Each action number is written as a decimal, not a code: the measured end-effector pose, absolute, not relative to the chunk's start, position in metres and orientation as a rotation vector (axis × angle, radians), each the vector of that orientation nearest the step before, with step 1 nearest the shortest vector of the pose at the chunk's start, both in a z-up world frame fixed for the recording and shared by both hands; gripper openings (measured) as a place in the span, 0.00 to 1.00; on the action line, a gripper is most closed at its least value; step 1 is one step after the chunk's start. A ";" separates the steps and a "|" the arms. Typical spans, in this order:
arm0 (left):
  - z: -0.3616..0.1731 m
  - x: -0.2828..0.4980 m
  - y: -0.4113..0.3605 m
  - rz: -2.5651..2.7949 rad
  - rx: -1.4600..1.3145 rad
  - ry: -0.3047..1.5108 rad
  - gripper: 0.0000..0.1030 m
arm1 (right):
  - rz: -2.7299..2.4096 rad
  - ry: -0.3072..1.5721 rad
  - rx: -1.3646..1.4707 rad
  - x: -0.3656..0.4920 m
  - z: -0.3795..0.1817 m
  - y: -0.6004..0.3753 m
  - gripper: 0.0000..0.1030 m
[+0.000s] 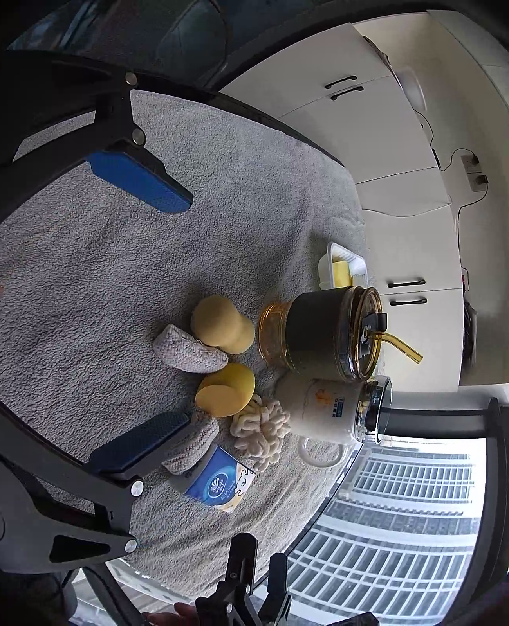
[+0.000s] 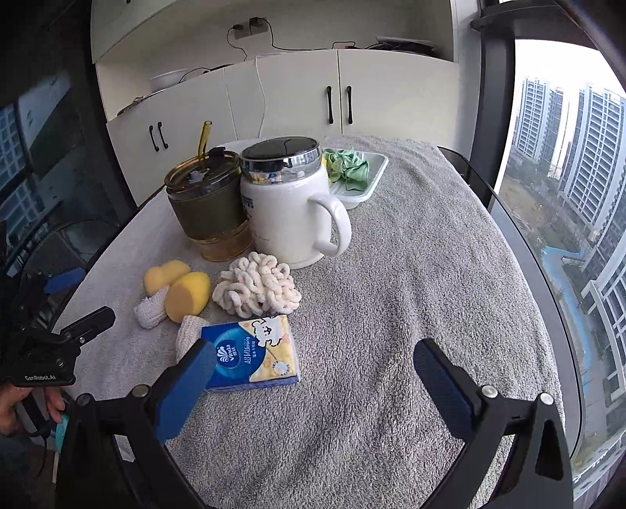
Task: Organize soft objects
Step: 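Move both open tools back toward the pile of soft items, then grasp a grey knit pad with the left tool while the right tool grasps a blue Vinda tissue pack, then lift and carry the knit pad and tissue pack in both tools to the white tray, then lower and release the knit pad with the left tool while the right tool releases the tissue pack, then move both open tools back toward the pile of soft items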
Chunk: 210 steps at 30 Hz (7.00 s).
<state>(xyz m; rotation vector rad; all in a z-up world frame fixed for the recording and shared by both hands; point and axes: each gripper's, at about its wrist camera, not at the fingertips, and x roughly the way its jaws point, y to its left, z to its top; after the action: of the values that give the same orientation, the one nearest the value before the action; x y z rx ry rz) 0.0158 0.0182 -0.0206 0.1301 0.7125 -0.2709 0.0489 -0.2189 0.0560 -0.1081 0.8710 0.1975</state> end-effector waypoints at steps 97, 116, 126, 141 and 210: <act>0.019 0.048 0.036 -0.362 -0.004 0.705 0.26 | 0.316 0.885 -0.208 0.076 0.073 -0.219 0.73; 0.076 0.251 0.031 -0.477 0.148 0.695 0.26 | 0.310 0.825 -0.313 0.251 0.142 -0.260 0.73; 0.037 0.339 -0.025 -0.688 0.246 0.809 0.26 | 0.380 0.936 -0.315 0.356 0.097 -0.241 0.73; -0.006 0.354 -0.052 -0.814 0.311 0.861 0.26 | 0.421 1.001 -0.273 0.409 0.051 -0.218 0.73; 0.006 0.355 -0.016 -0.740 0.169 0.814 0.78 | 0.543 1.097 -0.265 0.427 0.049 -0.189 0.91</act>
<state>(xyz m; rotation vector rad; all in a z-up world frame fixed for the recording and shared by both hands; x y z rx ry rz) 0.3550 -0.0156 0.0055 0.1690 0.8144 -0.7402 0.4272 -0.1893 0.0491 -0.2646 1.0968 0.5431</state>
